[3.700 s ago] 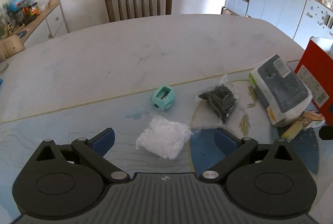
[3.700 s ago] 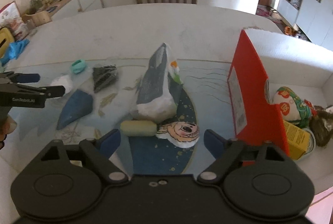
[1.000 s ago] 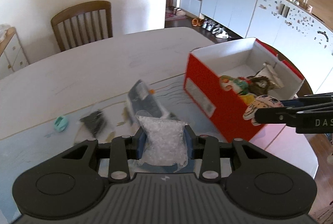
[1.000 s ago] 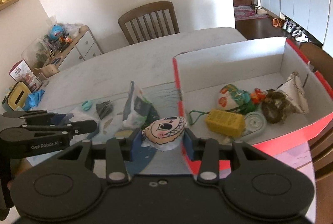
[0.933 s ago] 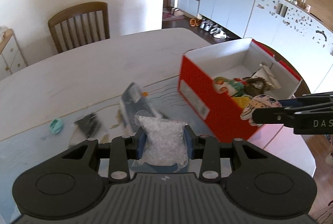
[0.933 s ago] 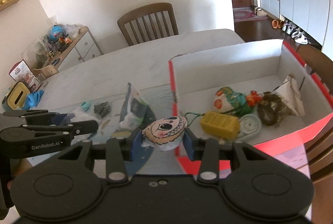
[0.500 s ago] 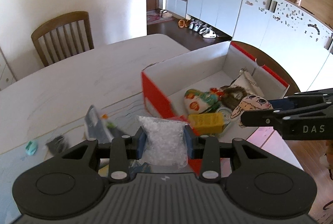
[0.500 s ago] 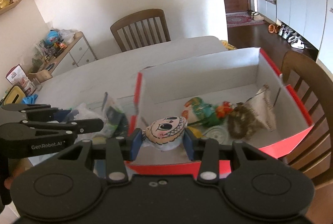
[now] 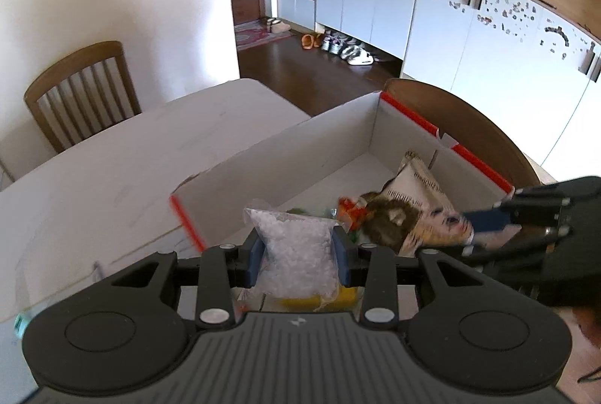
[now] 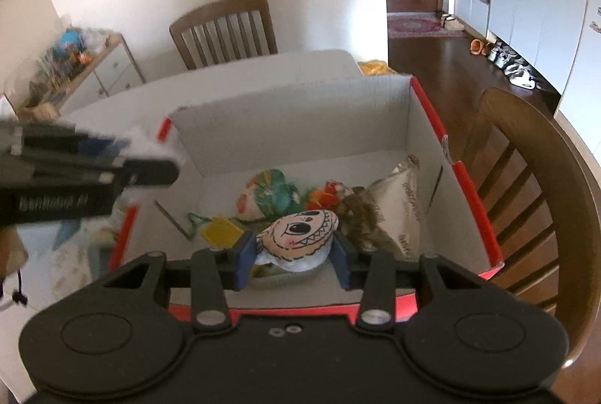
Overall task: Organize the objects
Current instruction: 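Carry the face plush and pellet bag into the shoebox and open both grippers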
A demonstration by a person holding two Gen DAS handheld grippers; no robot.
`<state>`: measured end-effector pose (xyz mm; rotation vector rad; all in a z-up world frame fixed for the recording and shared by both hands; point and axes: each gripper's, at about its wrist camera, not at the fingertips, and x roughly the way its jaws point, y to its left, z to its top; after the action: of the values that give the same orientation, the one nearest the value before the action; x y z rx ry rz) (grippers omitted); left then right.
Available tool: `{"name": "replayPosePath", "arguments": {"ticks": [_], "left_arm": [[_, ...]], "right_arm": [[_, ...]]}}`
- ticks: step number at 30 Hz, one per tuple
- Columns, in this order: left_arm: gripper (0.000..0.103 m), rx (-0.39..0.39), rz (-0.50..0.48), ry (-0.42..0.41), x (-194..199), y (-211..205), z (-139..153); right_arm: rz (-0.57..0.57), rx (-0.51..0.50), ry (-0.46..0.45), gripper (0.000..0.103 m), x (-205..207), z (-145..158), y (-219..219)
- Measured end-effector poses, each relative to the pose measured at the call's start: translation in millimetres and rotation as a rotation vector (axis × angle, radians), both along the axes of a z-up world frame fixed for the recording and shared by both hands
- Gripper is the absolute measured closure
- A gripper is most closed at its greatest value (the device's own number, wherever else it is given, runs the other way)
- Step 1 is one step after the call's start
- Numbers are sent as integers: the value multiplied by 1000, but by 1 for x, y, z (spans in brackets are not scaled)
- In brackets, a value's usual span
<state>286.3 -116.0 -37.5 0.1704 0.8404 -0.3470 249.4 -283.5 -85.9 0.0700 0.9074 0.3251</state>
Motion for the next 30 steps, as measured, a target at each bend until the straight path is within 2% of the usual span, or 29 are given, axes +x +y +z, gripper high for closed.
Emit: {"name": "replayPosePath", "arguments": {"ticks": [13,23,30], "left_arm": [[66,117,-35,57,68,-57,-39],[66,138,-28,130,103,-81,-70],[66,161,-26,186,115,-82,-89]], "right_arm": [[122,-61,119,62,26,-30,7],[156,-72,183,61,35,-46,15],[162,-71,205,60,34,-50,17]]}}
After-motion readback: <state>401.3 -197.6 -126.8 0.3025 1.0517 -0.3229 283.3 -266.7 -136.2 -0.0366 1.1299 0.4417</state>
